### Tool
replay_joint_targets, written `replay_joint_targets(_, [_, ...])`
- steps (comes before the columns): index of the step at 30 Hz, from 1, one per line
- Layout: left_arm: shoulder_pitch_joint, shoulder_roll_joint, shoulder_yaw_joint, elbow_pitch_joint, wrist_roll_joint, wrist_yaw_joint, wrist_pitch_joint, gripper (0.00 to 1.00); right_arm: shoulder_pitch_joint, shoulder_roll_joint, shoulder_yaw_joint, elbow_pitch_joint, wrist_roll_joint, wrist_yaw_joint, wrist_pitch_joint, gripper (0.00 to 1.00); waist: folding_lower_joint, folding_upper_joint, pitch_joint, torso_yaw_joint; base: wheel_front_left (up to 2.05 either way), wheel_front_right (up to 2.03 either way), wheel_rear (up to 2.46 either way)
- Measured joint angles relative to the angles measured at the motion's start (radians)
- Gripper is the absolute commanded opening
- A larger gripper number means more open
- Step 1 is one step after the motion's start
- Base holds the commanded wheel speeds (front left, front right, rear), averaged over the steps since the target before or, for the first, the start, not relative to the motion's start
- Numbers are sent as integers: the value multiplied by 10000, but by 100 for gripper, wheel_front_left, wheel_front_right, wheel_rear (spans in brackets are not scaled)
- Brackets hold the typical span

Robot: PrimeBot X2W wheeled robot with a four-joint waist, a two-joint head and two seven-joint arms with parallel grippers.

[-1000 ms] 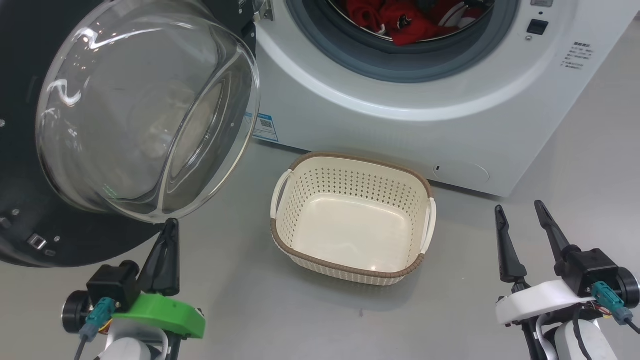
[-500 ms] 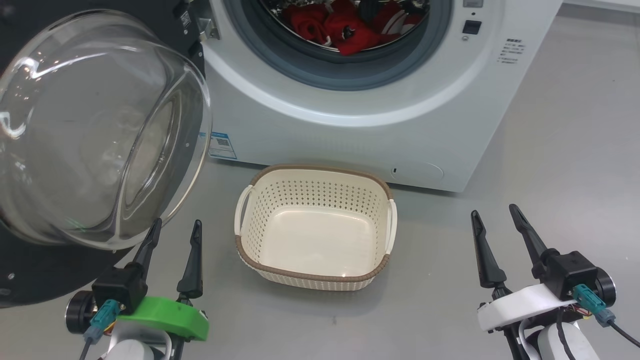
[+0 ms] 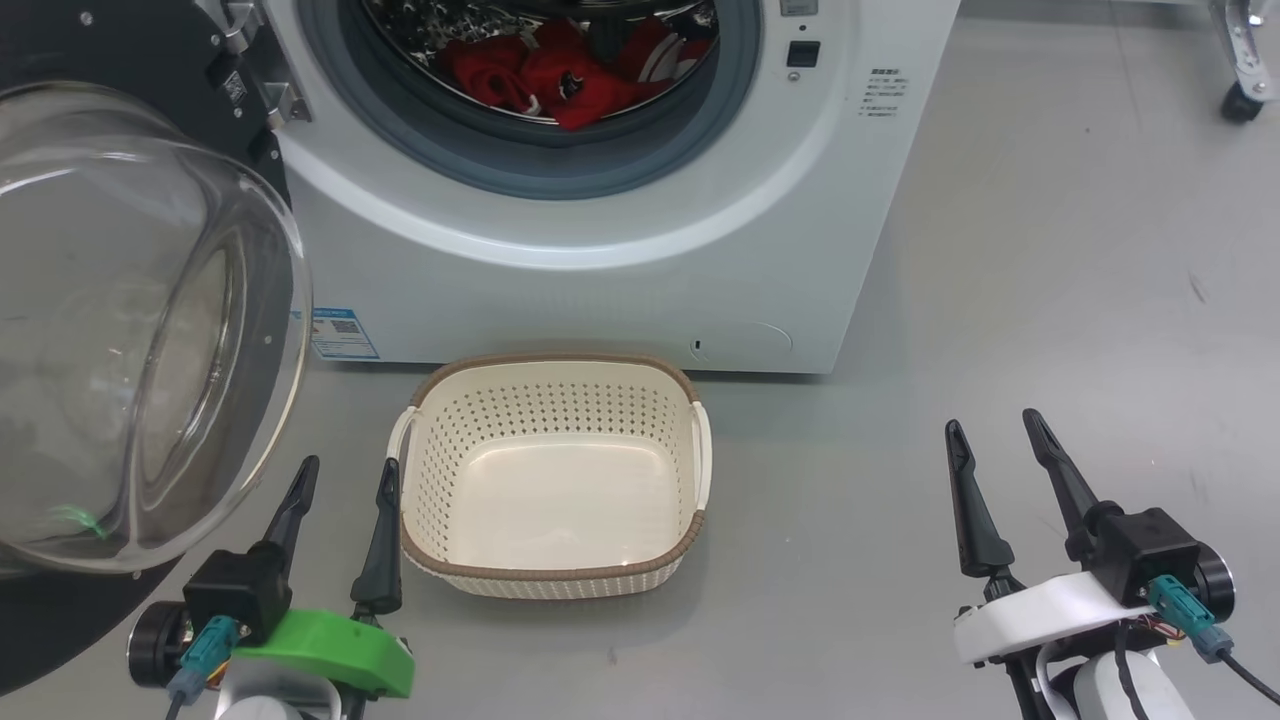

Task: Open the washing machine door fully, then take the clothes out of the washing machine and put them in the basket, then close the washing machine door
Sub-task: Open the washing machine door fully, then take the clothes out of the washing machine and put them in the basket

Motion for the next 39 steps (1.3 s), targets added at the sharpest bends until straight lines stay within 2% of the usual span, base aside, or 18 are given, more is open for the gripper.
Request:
replay_joint_targets(9, [162,-10,77,29,0,86,0,100,186,0,-63,-94,167,-272,0,100,0,0,-34,-547,0,0,0])
replay_joint_targets(20, [192,-27,-36,104,71,138,-17,100,554,10,-44,-230,353,-502,0,100,0,0,-253,-741,0,0,0])
replay_joint_targets(39, [201,-44,-150,205,88,173,-25,100,648,10,75,-293,439,-527,0,100,0,0,-286,-771,0,0,0])
